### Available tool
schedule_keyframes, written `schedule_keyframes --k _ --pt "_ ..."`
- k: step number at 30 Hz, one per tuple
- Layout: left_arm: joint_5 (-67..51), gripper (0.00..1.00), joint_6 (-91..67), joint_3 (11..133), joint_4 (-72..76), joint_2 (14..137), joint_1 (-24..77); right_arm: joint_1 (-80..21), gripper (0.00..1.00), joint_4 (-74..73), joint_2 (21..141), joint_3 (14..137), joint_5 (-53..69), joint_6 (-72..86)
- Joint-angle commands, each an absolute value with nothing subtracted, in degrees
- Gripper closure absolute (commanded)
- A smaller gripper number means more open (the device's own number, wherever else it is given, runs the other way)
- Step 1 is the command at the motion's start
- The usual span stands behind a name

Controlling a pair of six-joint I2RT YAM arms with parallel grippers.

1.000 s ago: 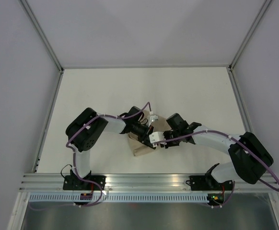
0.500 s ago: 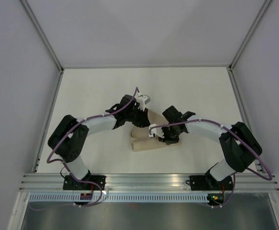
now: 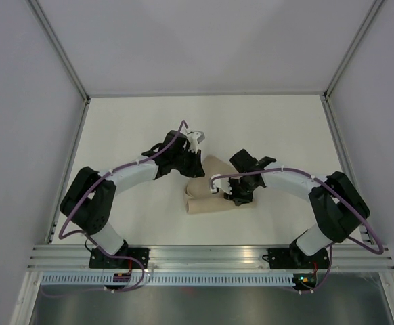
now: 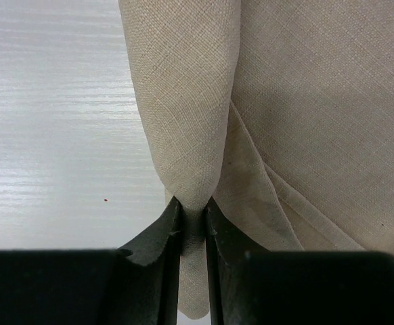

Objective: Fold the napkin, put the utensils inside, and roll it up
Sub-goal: Roll the napkin at the center of the board.

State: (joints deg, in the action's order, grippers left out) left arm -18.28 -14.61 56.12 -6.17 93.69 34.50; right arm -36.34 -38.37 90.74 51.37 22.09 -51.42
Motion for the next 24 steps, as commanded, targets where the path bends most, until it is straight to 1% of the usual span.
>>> schedule_keyframes --k 1,3,6,9,15,18,20,22,24 --pt "-31.49 0.86 -18.98 55.64 -8.35 94.39 34.45 -36.48 0.93 -40.70 91.58 46.68 19.25 -49.57" --pt "-38.02 0.87 -20.03 56.25 -9.05 97.88 34.45 -36.65 0.93 -39.20 90.53 46.15 18.55 -49.22" --pt "-40.69 0.95 -20.13 56.34 -10.28 100.54 34.45 -36.74 0.94 -37.53 89.21 45.00 17.32 -49.04" --pt "-44.29 0.98 -20.65 55.46 -10.02 101.86 34.54 -36.74 0.94 -35.95 87.72 43.42 16.35 -48.96" --pt "-47.81 0.98 -21.18 53.88 -10.11 101.95 34.54 -37.35 0.94 -32.35 85.87 40.52 14.24 -47.99" --pt "-45.63 0.98 -21.09 54.14 -11.60 102.13 34.45 -37.53 0.94 -31.56 86.48 40.08 13.80 -47.73" --pt "-40.71 0.98 -21.79 53.70 -12.21 100.47 34.45 -37.53 0.95 -30.68 86.92 39.64 13.19 -47.64" --pt "-35.88 0.95 -23.02 52.92 -12.22 98.54 34.45 -37.53 0.95 -30.50 87.10 39.29 13.18 -47.55" --pt "-31.84 0.89 -23.99 52.30 -13.00 94.86 34.19 -37.62 0.95 -30.32 87.36 39.11 13.10 -47.55"
